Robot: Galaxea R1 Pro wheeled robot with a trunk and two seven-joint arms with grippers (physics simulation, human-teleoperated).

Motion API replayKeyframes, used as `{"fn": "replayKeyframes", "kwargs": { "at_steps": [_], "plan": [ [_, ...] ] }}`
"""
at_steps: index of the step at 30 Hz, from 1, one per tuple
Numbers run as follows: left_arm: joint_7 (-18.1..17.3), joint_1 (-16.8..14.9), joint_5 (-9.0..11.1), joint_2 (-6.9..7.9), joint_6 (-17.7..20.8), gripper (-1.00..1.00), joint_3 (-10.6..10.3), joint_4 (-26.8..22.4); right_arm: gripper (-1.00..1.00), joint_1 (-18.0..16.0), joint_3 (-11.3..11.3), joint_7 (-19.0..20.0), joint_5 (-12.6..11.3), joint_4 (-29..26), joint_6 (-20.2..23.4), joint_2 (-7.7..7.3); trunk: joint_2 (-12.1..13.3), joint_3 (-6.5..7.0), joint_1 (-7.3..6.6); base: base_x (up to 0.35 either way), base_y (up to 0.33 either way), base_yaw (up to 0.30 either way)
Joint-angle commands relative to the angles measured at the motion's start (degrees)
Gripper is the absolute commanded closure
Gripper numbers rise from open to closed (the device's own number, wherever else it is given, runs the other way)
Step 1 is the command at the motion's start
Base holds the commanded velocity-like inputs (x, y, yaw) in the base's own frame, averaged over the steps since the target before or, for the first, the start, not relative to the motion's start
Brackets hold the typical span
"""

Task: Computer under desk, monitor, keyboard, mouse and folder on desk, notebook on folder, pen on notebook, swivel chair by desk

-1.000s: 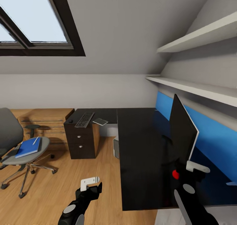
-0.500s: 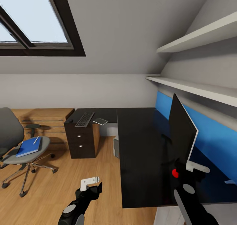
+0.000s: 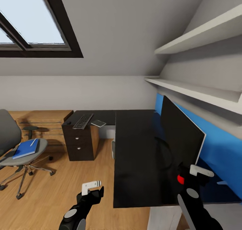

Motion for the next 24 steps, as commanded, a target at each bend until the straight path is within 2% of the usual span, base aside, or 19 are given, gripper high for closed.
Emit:
{"fn": "replayKeyframes", "kwargs": {
  "at_steps": [1,13,19,24],
  "plan": [
    [0.57,-0.04,0.62,0.0,0.19,-1.0,-0.08,-0.1,-1.0,-0.04,0.09,-0.28,-0.3,-0.08,0.28,-0.05,-0.05,-0.08,0.0,-0.08,-0.237,0.0],
    [0.6,-0.04,0.62,0.0,0.12,-1.0,0.03,-0.12,-1.0,-0.04,0.12,-0.27,-0.3,-0.07,0.28,-0.05,-0.05,-0.08,0.0,-0.016,-0.054,0.0],
    [0.61,-0.04,0.6,0.0,0.15,-1.0,0.01,-0.12,-1.0,-0.05,0.11,-0.27,-0.3,-0.13,0.28,-0.05,-0.05,-0.08,0.0,-0.047,-0.17,0.0],
    [0.62,-0.04,0.6,0.0,0.15,-1.0,0.01,-0.12,-1.0,-0.03,0.12,-0.27,-0.3,-0.15,0.28,-0.05,-0.05,-0.08,0.0,-0.008,-0.038,0.0]
  ]
}}
